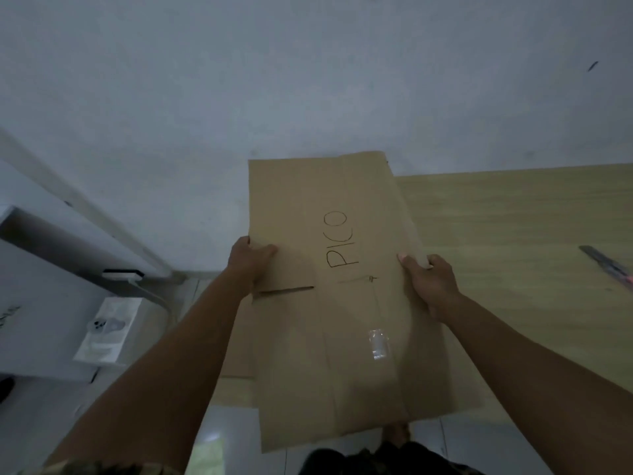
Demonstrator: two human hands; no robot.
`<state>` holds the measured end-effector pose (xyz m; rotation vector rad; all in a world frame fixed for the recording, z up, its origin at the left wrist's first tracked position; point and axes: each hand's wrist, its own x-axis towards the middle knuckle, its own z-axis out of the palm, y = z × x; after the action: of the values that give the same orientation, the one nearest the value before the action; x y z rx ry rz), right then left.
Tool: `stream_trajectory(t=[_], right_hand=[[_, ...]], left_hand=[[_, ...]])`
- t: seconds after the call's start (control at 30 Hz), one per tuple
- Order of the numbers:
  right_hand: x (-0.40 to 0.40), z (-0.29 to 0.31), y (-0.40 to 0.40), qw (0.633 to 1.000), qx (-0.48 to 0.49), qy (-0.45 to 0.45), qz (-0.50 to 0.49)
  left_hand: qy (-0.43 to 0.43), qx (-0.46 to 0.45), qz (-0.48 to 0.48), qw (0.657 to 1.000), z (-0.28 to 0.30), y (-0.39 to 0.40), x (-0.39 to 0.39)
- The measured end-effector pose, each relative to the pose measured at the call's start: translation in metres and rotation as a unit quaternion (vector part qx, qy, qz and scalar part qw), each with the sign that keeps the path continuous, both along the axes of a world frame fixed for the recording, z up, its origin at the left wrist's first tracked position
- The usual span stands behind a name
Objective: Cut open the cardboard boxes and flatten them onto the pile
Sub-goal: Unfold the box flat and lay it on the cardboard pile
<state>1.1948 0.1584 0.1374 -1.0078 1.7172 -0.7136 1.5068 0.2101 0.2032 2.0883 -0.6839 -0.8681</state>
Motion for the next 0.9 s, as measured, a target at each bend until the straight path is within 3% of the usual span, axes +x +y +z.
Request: stream_trajectory(t=[0.2,0.5,0.67,0.83,0.9], right_hand=[[0.054,-0.005,-0.011,0.995,0.032,0.099,0.005],[0.123,-0.044,-0.014,0.983,0.076,0.155,-0.059],[0.131,-0.054,-0.014,0.976,0.087,0.174,-0.099],[0.15,-0.059,-0.005,0.949,0.075,0.3,-0.059],[0.157,-0.059,0.001,0.947,0.062,0.312,-0.039]], left_hand=[[-0.148,0.014,-0.044,0.988,-0.04,-0.015,0.025],[-0.142,0.037,-0.075,0.986,-0.099,-0.055,0.086],[-0.189,0.078,-0.119,0.972,-0.128,-0.058,0.098],[-0.212,0.082,-0.094,0.969,-0.141,-0.049,0.095],[-0.209,0.077,-0.089,0.971,-0.143,-0.047,0.097]])
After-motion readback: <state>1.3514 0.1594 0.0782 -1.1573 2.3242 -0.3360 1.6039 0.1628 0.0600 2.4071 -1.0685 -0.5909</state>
